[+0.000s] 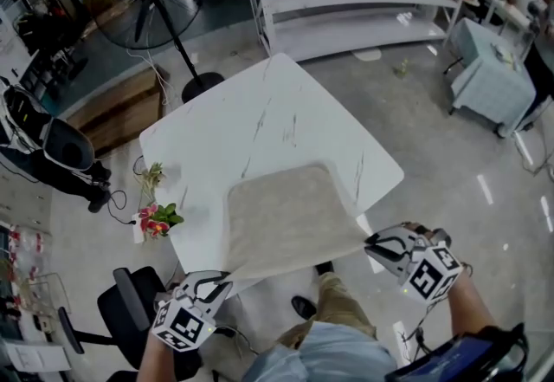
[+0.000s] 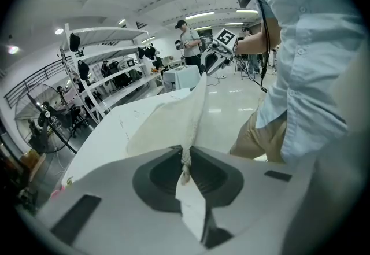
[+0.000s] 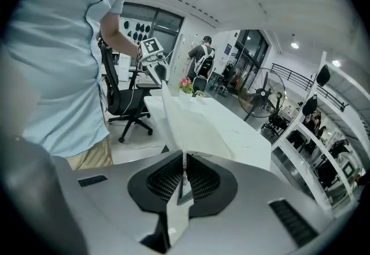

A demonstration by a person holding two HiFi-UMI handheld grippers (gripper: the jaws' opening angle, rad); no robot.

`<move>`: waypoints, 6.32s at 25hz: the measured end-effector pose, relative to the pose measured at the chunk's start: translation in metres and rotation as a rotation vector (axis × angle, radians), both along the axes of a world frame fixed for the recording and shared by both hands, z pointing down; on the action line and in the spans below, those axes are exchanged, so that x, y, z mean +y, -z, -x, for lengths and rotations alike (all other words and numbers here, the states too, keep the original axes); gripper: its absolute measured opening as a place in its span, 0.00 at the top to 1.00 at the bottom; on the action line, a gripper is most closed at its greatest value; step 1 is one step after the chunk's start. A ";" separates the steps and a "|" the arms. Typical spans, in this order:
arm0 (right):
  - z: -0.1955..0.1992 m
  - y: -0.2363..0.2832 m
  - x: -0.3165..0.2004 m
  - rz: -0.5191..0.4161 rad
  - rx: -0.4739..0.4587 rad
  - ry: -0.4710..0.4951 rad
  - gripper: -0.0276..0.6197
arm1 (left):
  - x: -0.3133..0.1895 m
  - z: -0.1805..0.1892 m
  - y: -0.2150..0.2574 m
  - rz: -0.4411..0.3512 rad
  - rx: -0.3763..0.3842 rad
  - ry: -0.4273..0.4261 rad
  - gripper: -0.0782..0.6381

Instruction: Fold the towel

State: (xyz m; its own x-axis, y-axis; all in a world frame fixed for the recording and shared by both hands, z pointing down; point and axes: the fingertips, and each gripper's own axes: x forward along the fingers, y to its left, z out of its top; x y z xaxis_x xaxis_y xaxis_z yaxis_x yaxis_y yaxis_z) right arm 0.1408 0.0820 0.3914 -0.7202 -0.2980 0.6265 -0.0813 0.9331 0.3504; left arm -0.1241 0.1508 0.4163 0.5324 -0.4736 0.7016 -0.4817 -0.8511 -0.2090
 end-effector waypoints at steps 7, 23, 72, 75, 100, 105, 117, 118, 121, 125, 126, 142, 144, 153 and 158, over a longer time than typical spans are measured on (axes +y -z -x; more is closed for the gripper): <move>0.005 0.009 -0.017 0.018 -0.033 -0.006 0.91 | -0.015 0.004 0.007 -0.015 0.004 0.002 0.84; 0.036 0.014 -0.146 0.154 -0.122 -0.064 0.91 | -0.143 0.034 0.020 0.035 0.060 0.105 0.84; 0.122 -0.115 -0.241 0.386 -0.004 -0.053 0.85 | -0.260 0.012 -0.094 0.377 0.185 0.269 0.80; 0.121 -0.118 -0.244 0.395 -0.016 -0.070 0.86 | -0.263 0.013 -0.093 0.423 0.228 0.301 0.81; 0.012 -0.095 -0.154 0.792 -0.388 -0.706 0.64 | -0.136 0.020 -0.091 0.467 0.236 0.389 0.86; 0.010 -0.118 -0.126 1.145 -0.453 -0.897 0.45 | -0.125 0.022 -0.065 0.340 0.235 0.406 0.86; 0.019 -0.120 -0.159 1.328 -0.781 -1.055 0.78 | -0.099 0.024 0.001 0.166 0.310 0.478 0.86; 0.013 -0.112 -0.161 1.285 -0.779 -1.051 0.79 | -0.097 0.023 0.007 0.157 0.317 0.486 0.86; 0.003 -0.088 -0.168 1.148 -0.697 -1.052 0.79 | -0.091 0.024 0.018 0.129 0.341 0.513 0.86; 0.025 -0.049 -0.181 0.900 -0.522 -0.884 0.79 | -0.079 0.027 0.025 0.115 0.362 0.535 0.86; 0.032 -0.039 -0.183 0.838 -0.473 -0.843 0.79 | -0.075 0.027 0.026 0.111 0.360 0.540 0.86; 0.214 -0.026 -0.135 0.360 0.034 -0.285 0.79 | 0.009 0.072 0.037 0.018 0.385 0.747 0.86; 0.226 -0.040 -0.127 0.337 0.083 -0.250 0.79 | 0.020 0.075 0.034 0.023 0.383 0.778 0.86; 0.262 -0.096 -0.107 0.263 0.232 -0.130 0.78 | 0.043 0.079 0.023 0.051 0.378 0.857 0.86; 0.270 -0.121 -0.093 0.298 0.283 -0.071 0.74 | 0.047 0.074 0.018 0.057 0.372 0.869 0.86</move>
